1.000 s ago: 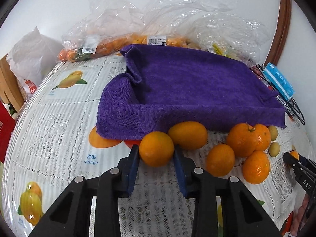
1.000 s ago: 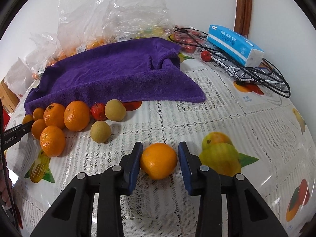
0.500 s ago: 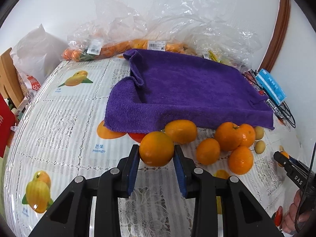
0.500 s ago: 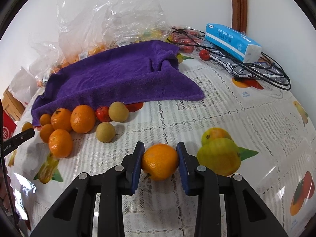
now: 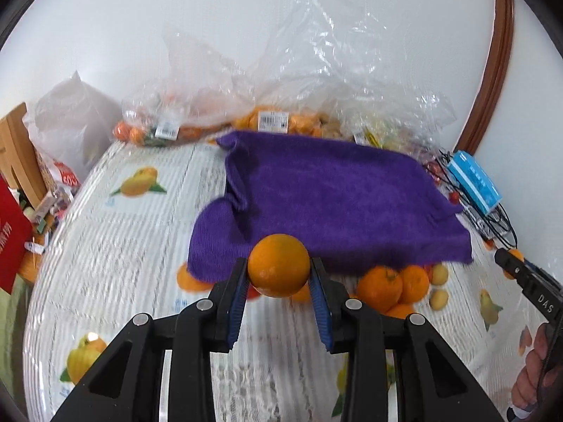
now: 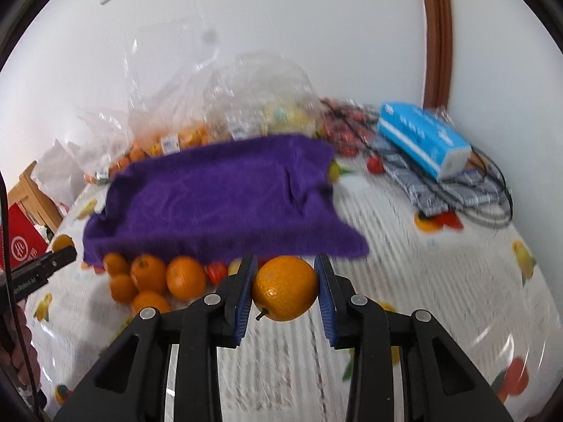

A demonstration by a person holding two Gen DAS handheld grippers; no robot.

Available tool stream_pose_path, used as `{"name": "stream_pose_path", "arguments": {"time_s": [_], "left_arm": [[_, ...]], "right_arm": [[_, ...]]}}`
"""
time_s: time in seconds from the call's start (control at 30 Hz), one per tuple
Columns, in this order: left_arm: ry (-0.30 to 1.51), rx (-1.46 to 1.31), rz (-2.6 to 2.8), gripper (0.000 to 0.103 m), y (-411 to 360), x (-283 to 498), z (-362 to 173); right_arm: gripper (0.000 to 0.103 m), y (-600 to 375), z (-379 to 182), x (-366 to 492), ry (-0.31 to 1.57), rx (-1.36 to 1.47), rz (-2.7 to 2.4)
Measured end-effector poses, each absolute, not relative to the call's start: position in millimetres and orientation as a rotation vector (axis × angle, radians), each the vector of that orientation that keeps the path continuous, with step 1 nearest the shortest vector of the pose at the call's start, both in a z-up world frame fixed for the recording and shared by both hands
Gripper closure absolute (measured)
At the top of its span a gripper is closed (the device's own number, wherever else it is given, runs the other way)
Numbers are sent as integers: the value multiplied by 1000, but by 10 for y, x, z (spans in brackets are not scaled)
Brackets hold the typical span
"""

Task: Organize fruits
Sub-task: 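Carry the right tool's orange onto the purple towel while the left tool carries its orange there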

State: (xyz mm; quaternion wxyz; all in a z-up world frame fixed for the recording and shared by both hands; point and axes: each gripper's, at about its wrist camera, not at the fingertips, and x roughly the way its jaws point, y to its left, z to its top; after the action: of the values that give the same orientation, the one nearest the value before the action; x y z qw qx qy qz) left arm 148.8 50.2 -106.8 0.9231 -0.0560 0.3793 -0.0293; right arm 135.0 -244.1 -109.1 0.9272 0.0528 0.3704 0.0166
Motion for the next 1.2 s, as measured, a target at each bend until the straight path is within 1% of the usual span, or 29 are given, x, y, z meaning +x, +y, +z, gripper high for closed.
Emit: {"name": "stream_pose_path", "arguments": {"time_s": [0.3, 0.53, 0.83, 1.2], "left_arm": [[716, -115, -52, 70, 416, 1896, -899], [691, -130, -39, 70, 331, 2204, -911], [702, -120, -53, 70, 246, 2491, -995], [755, -129, -56, 70, 230, 2563, -1361]], "right_arm": [[69, -2267, -815, 1804, 691, 85, 77], [69, -2177, -741, 2149, 670, 79, 108], [69, -2193, -825, 2434, 677, 78, 112], [69, -2241, -1179, 2616, 744, 100, 123]]}}
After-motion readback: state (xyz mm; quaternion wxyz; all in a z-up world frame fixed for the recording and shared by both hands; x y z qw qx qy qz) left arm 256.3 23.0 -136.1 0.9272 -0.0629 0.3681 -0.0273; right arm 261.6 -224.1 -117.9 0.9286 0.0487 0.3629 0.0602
